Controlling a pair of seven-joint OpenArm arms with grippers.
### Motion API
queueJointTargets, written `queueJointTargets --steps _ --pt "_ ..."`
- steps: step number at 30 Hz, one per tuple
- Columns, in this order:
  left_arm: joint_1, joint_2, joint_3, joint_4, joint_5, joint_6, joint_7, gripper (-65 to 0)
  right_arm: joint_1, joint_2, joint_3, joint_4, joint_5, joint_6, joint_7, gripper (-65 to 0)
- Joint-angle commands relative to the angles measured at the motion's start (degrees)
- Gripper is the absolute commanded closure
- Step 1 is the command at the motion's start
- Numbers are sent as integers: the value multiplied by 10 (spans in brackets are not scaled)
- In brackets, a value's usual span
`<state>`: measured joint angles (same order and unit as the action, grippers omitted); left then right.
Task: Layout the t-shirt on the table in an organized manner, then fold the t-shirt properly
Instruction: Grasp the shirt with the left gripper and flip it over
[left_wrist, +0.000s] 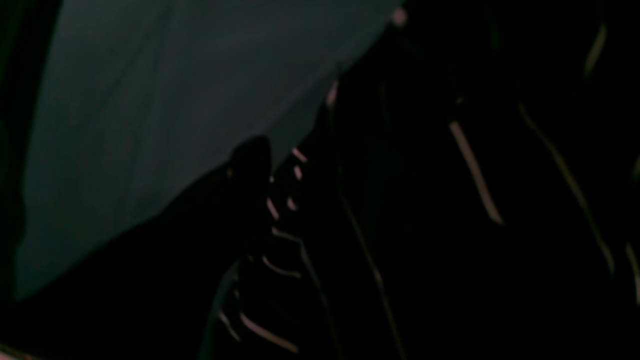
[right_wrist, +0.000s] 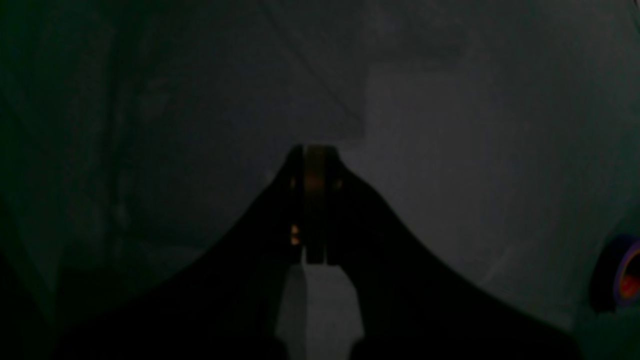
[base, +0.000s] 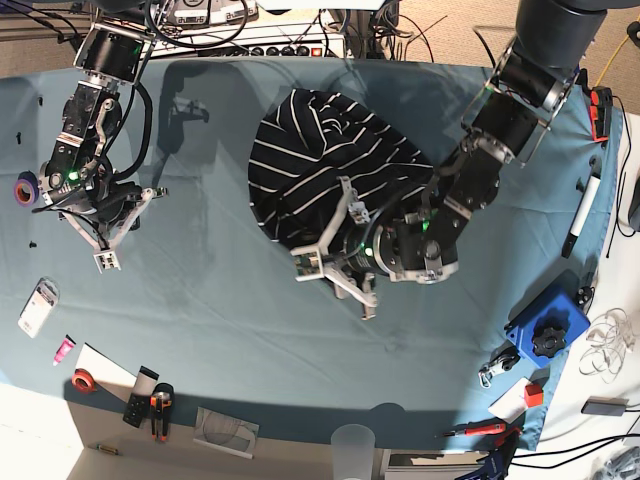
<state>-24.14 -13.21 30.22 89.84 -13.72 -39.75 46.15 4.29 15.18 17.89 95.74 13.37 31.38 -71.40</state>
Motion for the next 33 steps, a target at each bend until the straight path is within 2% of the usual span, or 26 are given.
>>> queueJointTargets --steps 1,5,7,9,11,15,16,19,22,26,29,33 --pt "-18 2 -4 7 -16 -3 7 -296 11 7 2 10 5 1 7 0" --pt "-17 2 -4 7 -92 -3 105 -296 11 7 2 10 12 1 10 0" --pt "-17 2 -4 7 -114 -3 125 -291 11 7 2 10 12 1 10 0" --pt "-17 2 -4 7 -121 -3 127 -259 11 7 2 10 12 1 14 0" --pt "-17 2 -4 7 -121 -3 126 -197 11 7 2 10 12 1 14 0" --pt "-18 2 -4 8 -121 -3 125 -23 11 7 2 10 12 2 14 0" --pt "-19 2 -4 9 -121 9 126 0 11 7 2 10 12 2 15 0" --pt "-28 -1 -4 19 -121 74 127 0 11 7 2 10 12 2 24 0" --pt "-42 -5 -7 43 -122 104 161 0 12 7 2 10 12 9 31 0" --pt "-42 -21 -43 76 -143 104 187 0 12 7 2 10 11 15 33 0" --pt "-31 -52 -97 103 -198 97 202 0 12 7 2 10 12 16 33 0" --pt "15 -104 -203 146 -304 60 221 0 12 7 2 10 12 16 33 0"
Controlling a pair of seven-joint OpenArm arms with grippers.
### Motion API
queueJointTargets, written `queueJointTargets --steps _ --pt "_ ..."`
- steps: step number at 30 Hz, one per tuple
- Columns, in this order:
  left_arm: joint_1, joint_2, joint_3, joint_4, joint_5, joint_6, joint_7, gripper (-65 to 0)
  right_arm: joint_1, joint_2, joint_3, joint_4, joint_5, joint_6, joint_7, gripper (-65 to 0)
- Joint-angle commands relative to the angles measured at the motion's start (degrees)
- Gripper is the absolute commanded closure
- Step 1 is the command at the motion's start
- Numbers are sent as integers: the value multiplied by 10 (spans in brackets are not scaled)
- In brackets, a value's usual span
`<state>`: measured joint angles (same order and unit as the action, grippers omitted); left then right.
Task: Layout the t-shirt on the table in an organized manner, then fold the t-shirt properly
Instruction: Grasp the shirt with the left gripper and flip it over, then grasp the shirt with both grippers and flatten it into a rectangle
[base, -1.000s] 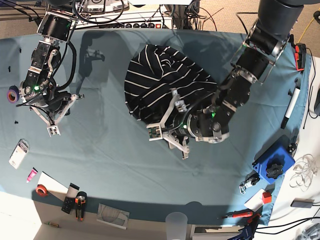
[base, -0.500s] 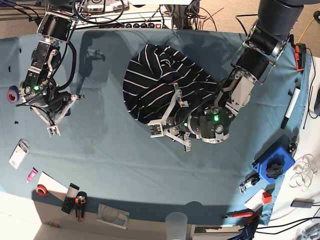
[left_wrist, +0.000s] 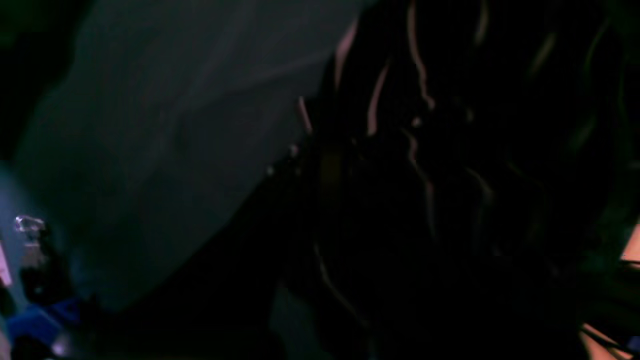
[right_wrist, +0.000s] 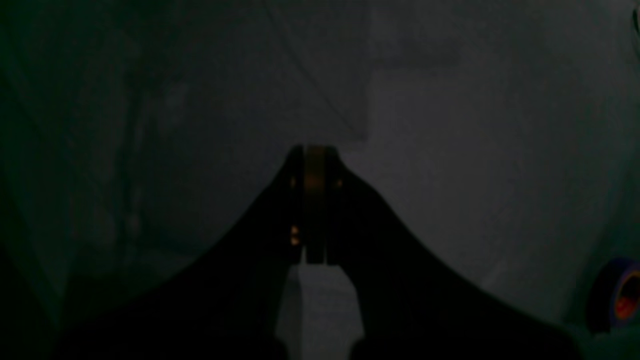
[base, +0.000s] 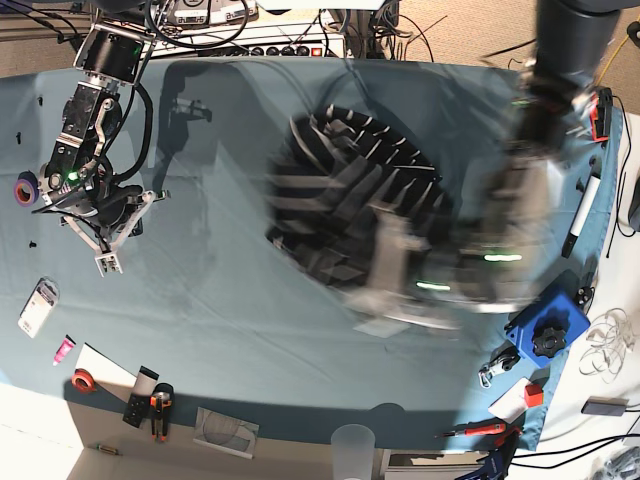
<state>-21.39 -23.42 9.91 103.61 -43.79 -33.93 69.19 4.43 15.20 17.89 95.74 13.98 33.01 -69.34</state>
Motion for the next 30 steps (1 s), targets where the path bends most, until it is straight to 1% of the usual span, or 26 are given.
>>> queueJointTargets --steps 1,5,7,10,13,14,16,20,23,25,28,29,30 --pt "5 -14 -26 18 -35 -9 -6 0 11 7 2 10 5 0 13 0" --pt "83 -50 -101 45 -153 -54 19 0 11 7 2 10 6 0 27 0" --pt "123 -60 -124 56 -197 -61 43 0 11 7 2 10 6 0 36 0" --pt "173 -63 -158 69 -232 -61 73 0 11 7 2 10 6 0 40 0" --pt "213 -63 -206 79 -240 -61 75 0 11 7 2 10 6 2 40 0" --pt "224 -63 -225 80 -240 -61 75 0 11 7 2 10 12 14 39 0" --pt "244 -63 -266 79 -239 -61 75 0 11 7 2 10 54 70 37 0" --pt "287 -63 -329 79 -240 -61 75 0 11 7 2 10 202 70 37 0" --pt "321 -63 -345 79 -240 -61 73 0 11 7 -3 10 316 70 36 0" --pt "336 -63 -345 79 -240 -61 73 0 12 7 -18 10 365 70 33 0" --pt "340 -63 -345 79 -240 -61 73 -176 18 7 -68 10 372 70 17 0" --pt "339 -63 -345 79 -240 -61 73 -224 20 7 -88 10 372 70 18 0" --pt "337 -63 -346 79 -240 -61 73 -253 23 7 -109 10 372 70 19 0"
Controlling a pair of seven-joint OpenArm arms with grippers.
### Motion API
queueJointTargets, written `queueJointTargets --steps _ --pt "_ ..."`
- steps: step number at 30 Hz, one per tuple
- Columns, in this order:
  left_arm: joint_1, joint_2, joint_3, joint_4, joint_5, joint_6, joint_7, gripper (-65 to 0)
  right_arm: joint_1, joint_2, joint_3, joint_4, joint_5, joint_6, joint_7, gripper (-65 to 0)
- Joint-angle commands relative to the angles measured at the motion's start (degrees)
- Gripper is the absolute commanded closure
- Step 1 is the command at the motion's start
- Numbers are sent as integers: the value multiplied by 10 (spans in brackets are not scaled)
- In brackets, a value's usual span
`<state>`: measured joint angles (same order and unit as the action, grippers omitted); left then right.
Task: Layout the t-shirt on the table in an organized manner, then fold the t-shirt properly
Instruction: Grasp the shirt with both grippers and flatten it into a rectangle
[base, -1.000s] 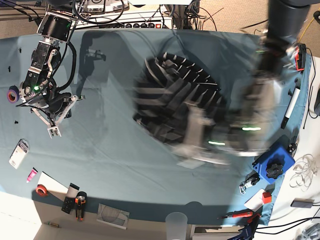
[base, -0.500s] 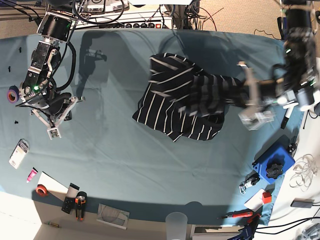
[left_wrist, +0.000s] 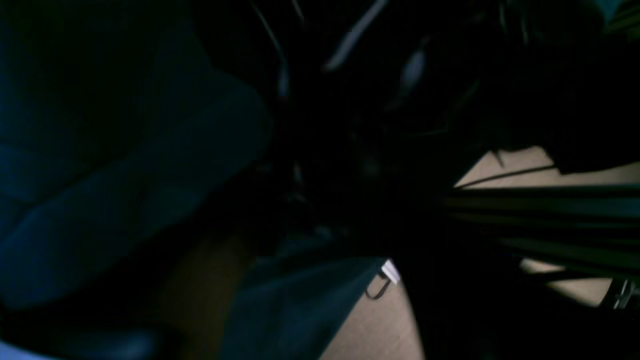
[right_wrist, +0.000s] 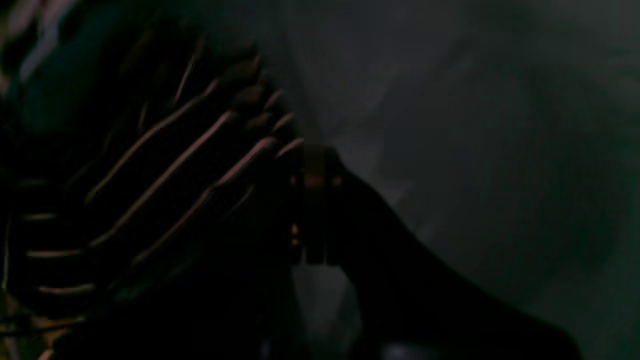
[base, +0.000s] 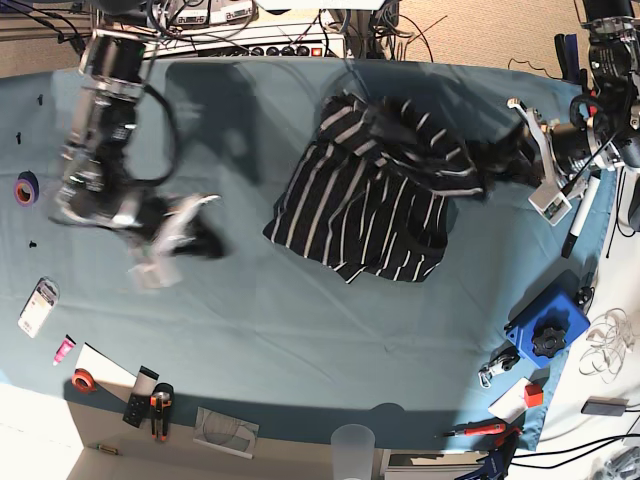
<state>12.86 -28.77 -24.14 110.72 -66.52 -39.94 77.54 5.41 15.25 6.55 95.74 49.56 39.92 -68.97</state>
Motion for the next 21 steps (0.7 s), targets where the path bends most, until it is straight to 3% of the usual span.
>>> queueJointTargets --steps 1,7,12,17,21 --pt "-7 -9 -7 9 -12 -1 -10 -264 17 6 -17 10 16 1 16 0" --pt "-7 -8 -89 10 -25 5 -23 -264 59 -14 -118 10 16 1 17 0" --pt "-14 21 -190 39 -155 -1 -34 -262 90 -66 -177 8 -19 1 34 0" --pt "-16 64 -145 66 -177 -1 -24 -262 110 -120 -243 -47 -111 1 70 0" --pt "-16 98 -59 66 -150 -1 -26 -260 117 -129 -256 -123 -162 1 116 0"
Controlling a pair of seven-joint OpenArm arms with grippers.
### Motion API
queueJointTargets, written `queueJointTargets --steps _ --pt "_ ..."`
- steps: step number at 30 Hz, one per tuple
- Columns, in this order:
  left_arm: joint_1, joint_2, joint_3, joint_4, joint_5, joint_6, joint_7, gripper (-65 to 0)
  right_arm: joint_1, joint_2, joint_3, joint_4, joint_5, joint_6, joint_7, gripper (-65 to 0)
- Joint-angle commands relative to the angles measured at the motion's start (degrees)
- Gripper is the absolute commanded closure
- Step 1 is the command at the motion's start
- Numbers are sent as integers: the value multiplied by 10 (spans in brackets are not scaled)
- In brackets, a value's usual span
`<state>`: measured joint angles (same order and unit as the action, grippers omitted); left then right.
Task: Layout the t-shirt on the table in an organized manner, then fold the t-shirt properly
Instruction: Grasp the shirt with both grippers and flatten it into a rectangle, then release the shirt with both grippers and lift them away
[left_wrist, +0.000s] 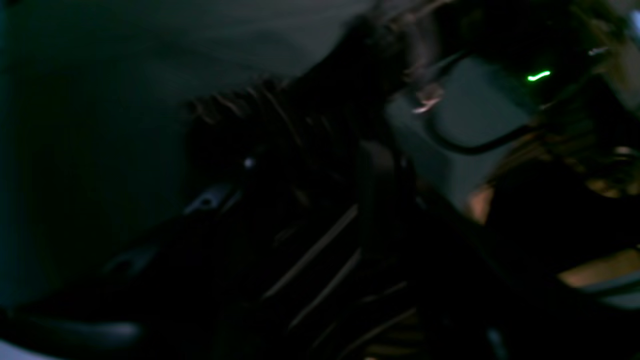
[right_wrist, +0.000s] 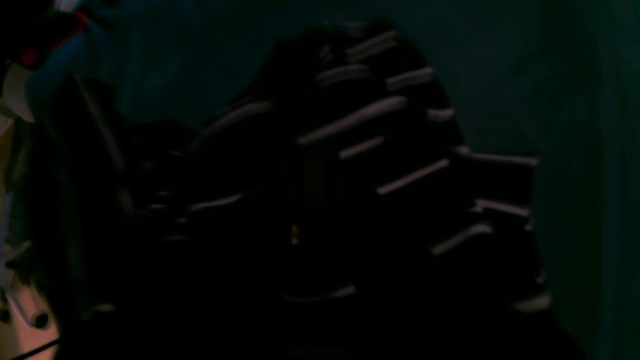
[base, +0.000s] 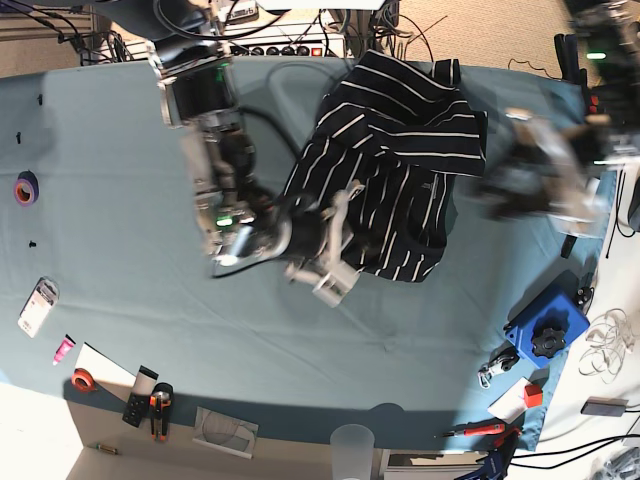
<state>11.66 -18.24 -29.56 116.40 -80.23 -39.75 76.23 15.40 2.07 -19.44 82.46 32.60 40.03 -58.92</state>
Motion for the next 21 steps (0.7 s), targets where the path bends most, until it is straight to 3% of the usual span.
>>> queueJointTargets --steps 1,4,8,11,16,21 --pt "-4 -2 15 9 5 -3 -19 -250 17 3 7 -4 0 0 18 0" --pt "-4 9 80 8 96 -3 -60 -222 17 3 11 -43 -19 0 14 0" --pt "-4 11 167 7 270 -3 -169 -219 17 6 11 -80 -43 0 2 0" --pt "-4 11 209 7 379 52 -210 -219 17 12 12 -87 -50 0 2 0" --pt "-2 11 259 -2 472 84 -162 -219 17 16 12 -87 -94 0 5 0" --pt "-2 11 288 -5 477 82 -56 -219 17 16 12 -87 -97 0 14 0"
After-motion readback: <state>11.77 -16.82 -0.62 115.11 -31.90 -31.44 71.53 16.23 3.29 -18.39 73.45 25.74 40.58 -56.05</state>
